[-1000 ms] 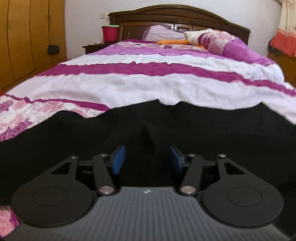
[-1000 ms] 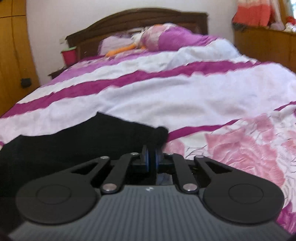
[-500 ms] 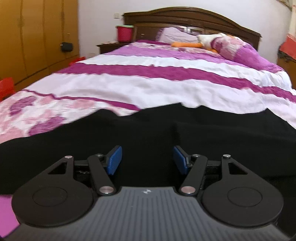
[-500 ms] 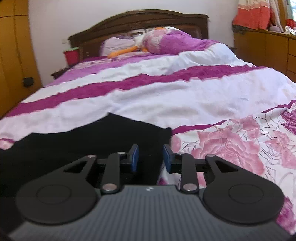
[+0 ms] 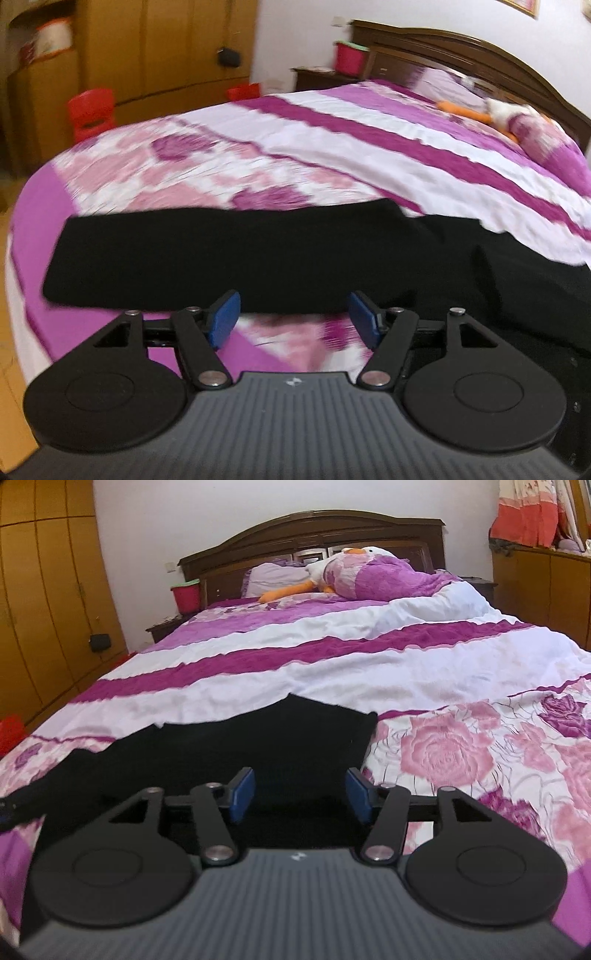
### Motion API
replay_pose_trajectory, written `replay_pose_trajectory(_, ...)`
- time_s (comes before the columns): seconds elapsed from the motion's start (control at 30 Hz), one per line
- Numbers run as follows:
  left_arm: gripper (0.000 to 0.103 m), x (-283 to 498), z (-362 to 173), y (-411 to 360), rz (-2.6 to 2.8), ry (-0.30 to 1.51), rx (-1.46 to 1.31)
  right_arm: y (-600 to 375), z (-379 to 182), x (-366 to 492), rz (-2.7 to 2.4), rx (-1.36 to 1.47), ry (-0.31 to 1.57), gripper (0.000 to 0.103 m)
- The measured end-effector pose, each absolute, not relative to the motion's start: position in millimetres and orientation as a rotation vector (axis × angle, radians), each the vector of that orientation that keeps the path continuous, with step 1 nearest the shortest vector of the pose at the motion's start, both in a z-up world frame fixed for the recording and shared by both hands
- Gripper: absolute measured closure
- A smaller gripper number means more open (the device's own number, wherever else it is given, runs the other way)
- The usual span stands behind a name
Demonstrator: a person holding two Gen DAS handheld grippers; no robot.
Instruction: Fold small clothes
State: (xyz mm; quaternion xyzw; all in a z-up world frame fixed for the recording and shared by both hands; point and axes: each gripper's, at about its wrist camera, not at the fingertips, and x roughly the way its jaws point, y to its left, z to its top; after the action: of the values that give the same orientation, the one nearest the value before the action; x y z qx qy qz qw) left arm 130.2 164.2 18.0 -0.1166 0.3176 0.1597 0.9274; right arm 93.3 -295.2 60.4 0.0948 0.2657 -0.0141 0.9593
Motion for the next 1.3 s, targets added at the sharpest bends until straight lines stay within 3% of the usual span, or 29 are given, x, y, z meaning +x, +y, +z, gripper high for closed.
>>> replay_pose_trajectory(0.37,0.018,112,-11,221,0.425,0.656,-0.519,-265,21,63,-0.044,0.144,0.623,0.046)
replay_pose_trajectory(0.93,0.019,152,-25,259,0.558,0.547,-0.518,-262,-20,58,-0.128,0.157,0.659,0.047)
replay_pose_trajectory(1.03,0.048,154,-23,260,0.565,0.528,-0.474,-261,-20,58,-0.128,0.156,0.654,0.046)
replay_pose_trajectory(1.1,0.078,153,-20,263,0.540,0.511,-0.462,-262,-19,58,-0.125,0.165,0.653,0.046)
replay_pose_trajectory(1.17,0.089,151,-17,266,0.497,0.498,-0.475,-263,-19,59,-0.124,0.173,0.651,0.046)
replay_pose_trajectory(1.3,0.093,148,-2,263,0.440,0.457,-0.452,-265,-18,58,-0.121,0.186,0.644,0.046)
